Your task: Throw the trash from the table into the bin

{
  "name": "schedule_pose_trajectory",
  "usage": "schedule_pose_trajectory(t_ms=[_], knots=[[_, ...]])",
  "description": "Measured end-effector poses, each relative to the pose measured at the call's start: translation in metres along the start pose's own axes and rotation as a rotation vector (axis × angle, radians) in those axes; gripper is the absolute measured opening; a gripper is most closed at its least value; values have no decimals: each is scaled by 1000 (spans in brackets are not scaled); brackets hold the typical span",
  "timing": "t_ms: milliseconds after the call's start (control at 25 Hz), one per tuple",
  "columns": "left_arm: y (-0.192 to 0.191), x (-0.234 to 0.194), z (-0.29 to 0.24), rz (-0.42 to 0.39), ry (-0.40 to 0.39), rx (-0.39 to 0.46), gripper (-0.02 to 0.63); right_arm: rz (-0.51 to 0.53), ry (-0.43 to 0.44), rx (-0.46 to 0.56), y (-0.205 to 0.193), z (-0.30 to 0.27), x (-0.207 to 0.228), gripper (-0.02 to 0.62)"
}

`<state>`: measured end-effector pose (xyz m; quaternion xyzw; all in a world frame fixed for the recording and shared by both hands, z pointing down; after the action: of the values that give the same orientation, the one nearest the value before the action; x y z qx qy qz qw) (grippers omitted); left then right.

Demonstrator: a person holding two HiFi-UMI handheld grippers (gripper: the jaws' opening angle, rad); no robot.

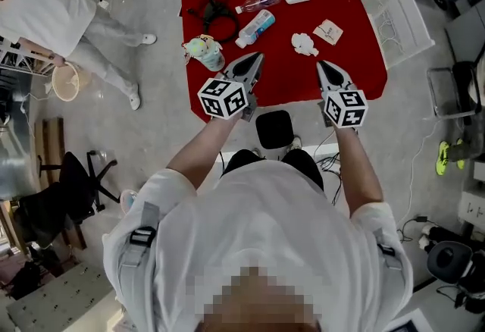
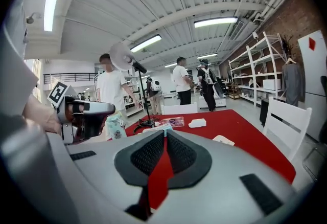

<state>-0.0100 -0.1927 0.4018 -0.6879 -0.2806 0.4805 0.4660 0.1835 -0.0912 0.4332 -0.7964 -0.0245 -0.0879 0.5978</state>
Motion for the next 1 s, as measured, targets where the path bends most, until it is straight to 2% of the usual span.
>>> schedule_pose_trajectory(t_ms=[160, 440, 560, 1000], knots=[[-14, -10, -28, 3, 53, -29, 9, 31, 50, -49, -12, -28, 29, 18], [-40, -27, -45, 36, 160, -73, 9, 130, 161, -204, -51, -79, 53, 229], [-49, -33, -48, 49, 196, -83, 9, 196, 194, -270, -65, -100, 61, 276], [-67, -47, -41, 71, 334, -88, 9, 316, 260, -426, -100, -156, 77, 290]])
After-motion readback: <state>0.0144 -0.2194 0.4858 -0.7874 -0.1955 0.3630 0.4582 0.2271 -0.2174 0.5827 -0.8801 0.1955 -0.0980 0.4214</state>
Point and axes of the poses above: the fingertips, and each gripper's own axes: z backward along the fingers, x to its right, y out of its top, the point moved 5 cm from there along z, backward along the fingers, and after that the axes turned 2 degrees about x, right-handed, at the moved point
